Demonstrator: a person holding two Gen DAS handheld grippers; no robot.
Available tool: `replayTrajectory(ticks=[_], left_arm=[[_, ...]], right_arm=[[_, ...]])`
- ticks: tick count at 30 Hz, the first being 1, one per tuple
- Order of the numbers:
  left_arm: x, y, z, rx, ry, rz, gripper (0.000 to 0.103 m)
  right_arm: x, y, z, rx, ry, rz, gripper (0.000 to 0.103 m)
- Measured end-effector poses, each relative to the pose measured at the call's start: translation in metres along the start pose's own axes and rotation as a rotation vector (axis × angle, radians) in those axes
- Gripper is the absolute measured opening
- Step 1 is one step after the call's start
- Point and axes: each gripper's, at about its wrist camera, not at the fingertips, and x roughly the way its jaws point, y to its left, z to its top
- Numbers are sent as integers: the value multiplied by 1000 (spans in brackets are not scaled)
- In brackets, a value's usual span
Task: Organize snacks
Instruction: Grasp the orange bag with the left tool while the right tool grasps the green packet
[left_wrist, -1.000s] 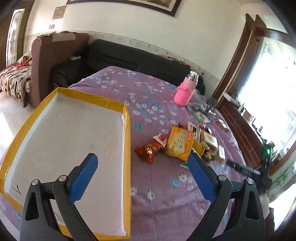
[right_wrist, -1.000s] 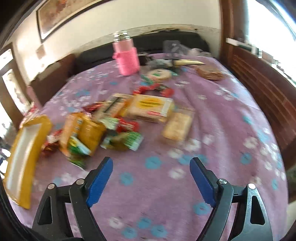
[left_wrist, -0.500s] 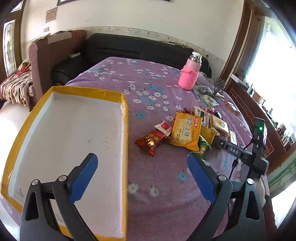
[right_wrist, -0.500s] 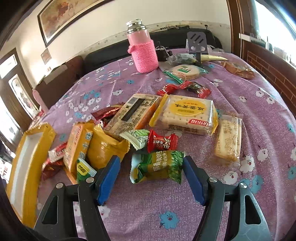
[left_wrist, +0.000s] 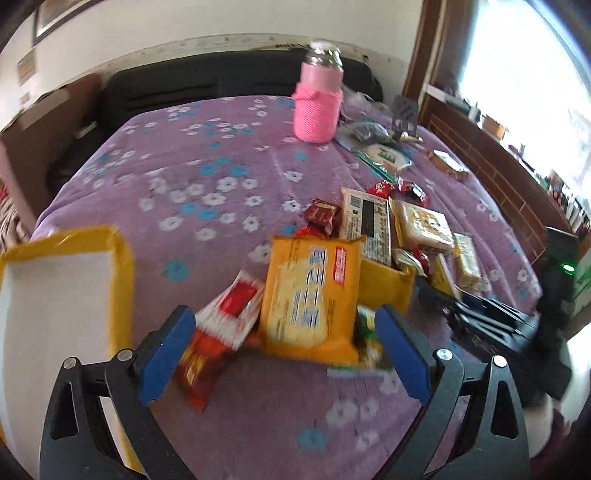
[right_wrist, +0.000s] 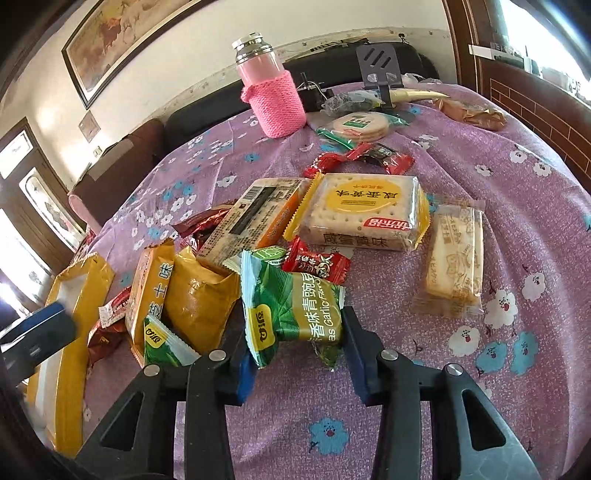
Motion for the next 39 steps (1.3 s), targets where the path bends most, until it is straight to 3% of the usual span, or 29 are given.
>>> replayTrajectory(ticks=[4,10,15,16,17,19,27,36,39], left_arm=[[22,-4,13,78,-17,52,98],[42,-8,20,101,-16,0,99],[54,-20,17,129,64,-45,99],[57,-25,14,155,75,-14,98],[56,-27,12,166,74,1,88],[51,-26,12,143,77,-49,69],[25,-20,7,81,31,-13,69],[-54,-3,-13,-43,-103,-41,69],[-80,11,-26,-109,-141,-11,69]], right_arm=[[0,0,0,-2,4,3,42],[0,1,0,-5,5,11,42],[0,2,0,-2,2,22,42],[0,2,0,-2,1,24,42],[0,2,0,-3,1,25,42],[0,2,1,-2,1,30,42],[-2,1,1,6,-6,41,42],[-13,5,1,-10,-50,68,42],[-16,5,1,-11,-61,64,42]])
